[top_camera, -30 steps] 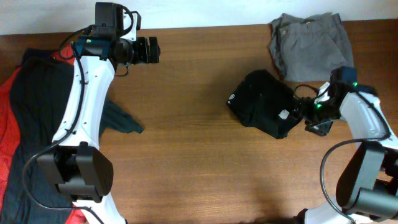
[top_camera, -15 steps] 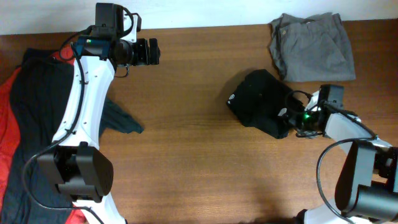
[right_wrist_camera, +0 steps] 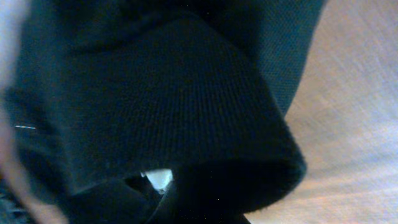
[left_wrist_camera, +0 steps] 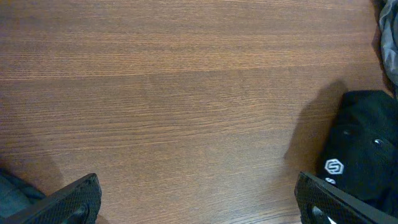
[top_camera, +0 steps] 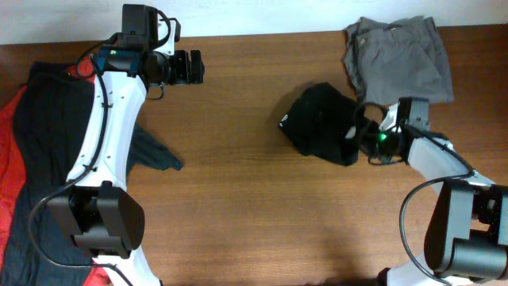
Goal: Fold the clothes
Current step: 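Grasp the black bundle with the right gripper and lift it, then place the black bundle onto the folded grey garment with the right gripper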
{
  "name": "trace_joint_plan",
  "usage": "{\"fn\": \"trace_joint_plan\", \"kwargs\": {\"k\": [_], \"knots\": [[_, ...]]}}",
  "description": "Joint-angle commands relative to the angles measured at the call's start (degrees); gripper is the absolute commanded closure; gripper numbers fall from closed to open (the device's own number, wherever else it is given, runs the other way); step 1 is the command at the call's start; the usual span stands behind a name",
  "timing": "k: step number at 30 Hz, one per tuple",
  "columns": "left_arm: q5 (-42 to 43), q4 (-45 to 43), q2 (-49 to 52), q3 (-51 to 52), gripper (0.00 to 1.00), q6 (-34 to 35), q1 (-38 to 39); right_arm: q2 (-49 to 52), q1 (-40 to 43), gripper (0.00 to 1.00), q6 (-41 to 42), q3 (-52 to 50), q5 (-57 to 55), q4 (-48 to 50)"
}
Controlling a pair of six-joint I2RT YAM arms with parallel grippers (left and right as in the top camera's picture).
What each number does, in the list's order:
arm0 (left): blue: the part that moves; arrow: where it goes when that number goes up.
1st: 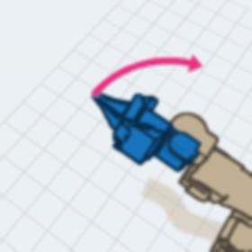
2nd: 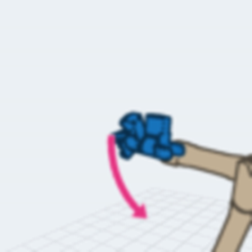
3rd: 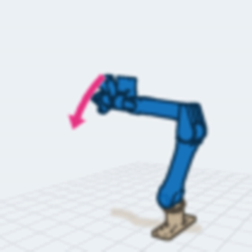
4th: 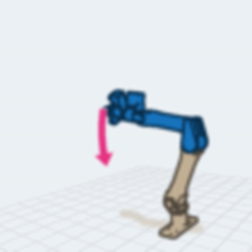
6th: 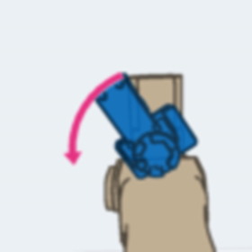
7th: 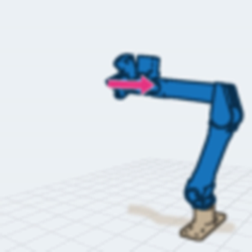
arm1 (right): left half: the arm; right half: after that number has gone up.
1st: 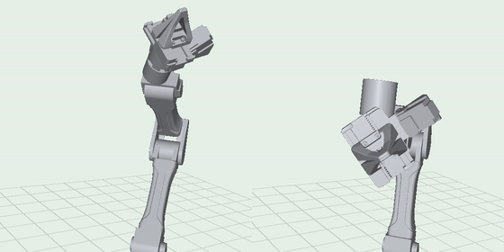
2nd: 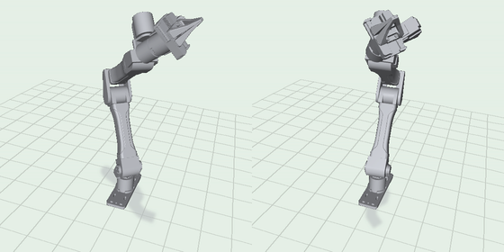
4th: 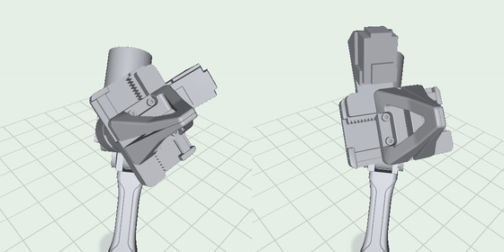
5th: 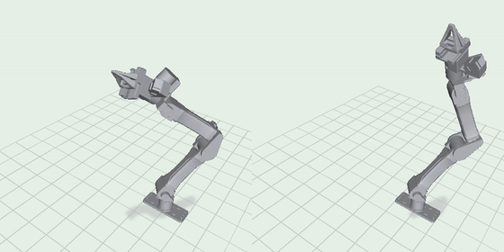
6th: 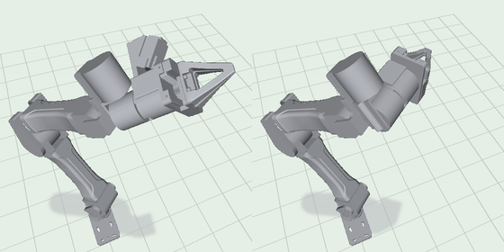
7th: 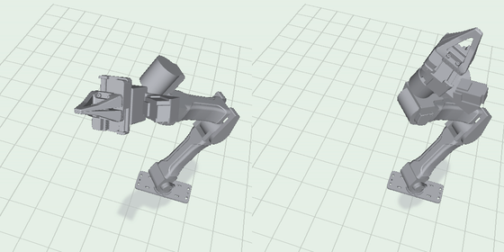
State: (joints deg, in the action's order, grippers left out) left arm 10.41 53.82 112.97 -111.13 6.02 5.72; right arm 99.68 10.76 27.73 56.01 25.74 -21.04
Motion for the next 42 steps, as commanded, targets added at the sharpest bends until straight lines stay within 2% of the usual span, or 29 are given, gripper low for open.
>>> {"fn": "trace_joint_plan", "kwargs": {"k": [1, 4, 7, 10, 15, 22, 28, 32, 36, 42], "knots": [[-0.5, -0.1, 0.6, -0.3, 0.01, -0.9, 0.1, -3.5, -0.6, 0.96, 1.8, 8.9, 7.3, -2.4], [-1.4, -0.4, 0.6, -0.3, 0.01, -0.9, 0.1, -3.5, -0.6, 0.96, 2.9, 18.4, 8.8, -6.9], [-1.5, -0.4, 0.6, -0.3, 0.01, -0.9, 0.1, -3.5, -0.6, 0.96, 7.5, 23.9, 7.1, -5.8], [-1.5, -0.4, 0.6, -0.3, 0.01, -0.9, 0.1, -3.5, -0.6, 0.96, 14.9, 28.1, 4.9, 1.5], [-1.5, -0.4, 0.6, -0.3, 0.01, -0.9, 0.1, -3.5, -0.6, 0.96, 21.0, 29.8, 1.1, 17.3], [-1.5, -0.5, 0.6, -0.3, 0.01, -0.9, 0.1, -3.0, -0.6, 0.96, 21.0, 29.8, -16.5, 27.0], [-1.5, -0.5, 0.6, -0.3, 0.01, -0.9, 0.1, 0.5, -0.6, 0.96, 21.0, 29.8, -27.0, 36.5], [-1.5, -0.5, 0.6, -0.3, 0.01, -0.9, 0.1, 5.4, -0.6, 0.96, 21.0, 29.8, -28.4, 44.3], [-1.5, -1.9, 0.6, -0.3, 0.01, -0.9, 0.1, 12.5, 0.0, 0.96, 21.0, 30.8, -28.6, 56.4], [-3.4, -4.3, 0.6, -0.3, 0.01, -0.9, 0.1, 23.3, 1.0, 0.96, 21.0, 39.7, -24.9, 58.2]]}}
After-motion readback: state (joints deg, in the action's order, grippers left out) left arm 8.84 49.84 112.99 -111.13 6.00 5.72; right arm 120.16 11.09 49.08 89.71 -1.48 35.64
